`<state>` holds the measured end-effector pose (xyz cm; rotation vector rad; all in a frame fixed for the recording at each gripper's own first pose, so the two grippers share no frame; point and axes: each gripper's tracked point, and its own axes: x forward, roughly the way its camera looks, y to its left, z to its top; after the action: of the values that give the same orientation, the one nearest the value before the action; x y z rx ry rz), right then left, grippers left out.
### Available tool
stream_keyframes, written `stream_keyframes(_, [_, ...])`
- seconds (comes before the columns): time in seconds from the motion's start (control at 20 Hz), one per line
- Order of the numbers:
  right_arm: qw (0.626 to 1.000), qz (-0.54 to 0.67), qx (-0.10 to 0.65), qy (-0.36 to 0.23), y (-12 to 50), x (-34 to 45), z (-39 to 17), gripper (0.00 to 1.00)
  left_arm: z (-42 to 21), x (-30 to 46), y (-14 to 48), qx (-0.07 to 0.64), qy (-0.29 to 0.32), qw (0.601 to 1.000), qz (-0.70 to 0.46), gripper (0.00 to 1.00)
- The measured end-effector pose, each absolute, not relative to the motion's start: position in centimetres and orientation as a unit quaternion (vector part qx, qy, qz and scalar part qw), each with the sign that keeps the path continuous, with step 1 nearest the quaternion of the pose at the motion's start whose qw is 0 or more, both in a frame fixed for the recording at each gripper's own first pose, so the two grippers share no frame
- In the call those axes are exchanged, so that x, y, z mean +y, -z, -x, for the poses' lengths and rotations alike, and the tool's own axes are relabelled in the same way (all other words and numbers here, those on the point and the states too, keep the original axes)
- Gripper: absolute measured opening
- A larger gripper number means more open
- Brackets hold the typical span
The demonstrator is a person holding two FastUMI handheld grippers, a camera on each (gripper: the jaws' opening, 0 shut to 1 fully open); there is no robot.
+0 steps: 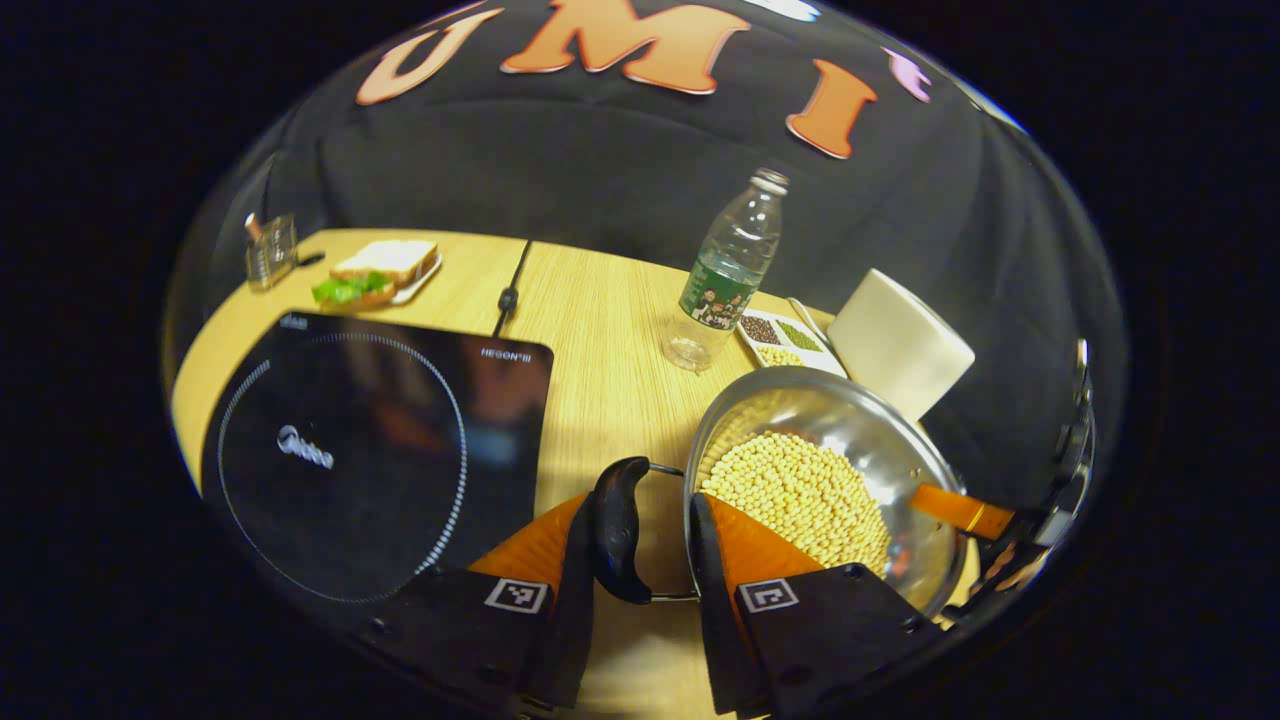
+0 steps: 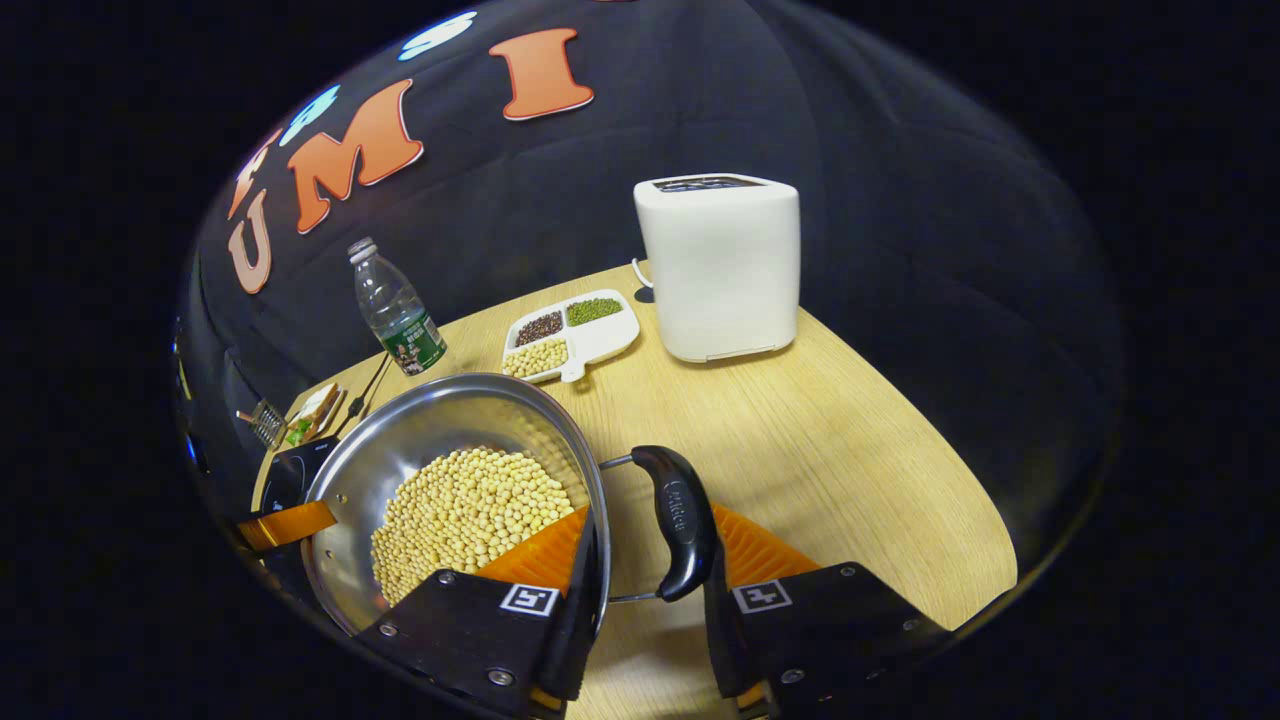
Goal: First push the handle of the pot to place it horizontally, then grasp the pot with both hands and set it on the induction cooktop.
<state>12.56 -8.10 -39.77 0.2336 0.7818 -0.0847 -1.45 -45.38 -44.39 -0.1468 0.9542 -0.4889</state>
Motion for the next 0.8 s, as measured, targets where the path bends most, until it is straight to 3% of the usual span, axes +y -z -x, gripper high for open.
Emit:
stream_keyframes(0.2, [0.913,-0.138,0.379,0.059,39.1,-8.6,-11.7,0.45,2.5,-45.6,44.2,0.464,0.240,0.851,0.058,0.45])
stream_keyframes(0.8, [0.936,-0.138,0.322,0.027,29.5,-2.5,-11.6,0.43,-0.7,-39.6,34.1,0.410,0.243,0.876,0.070,0.45])
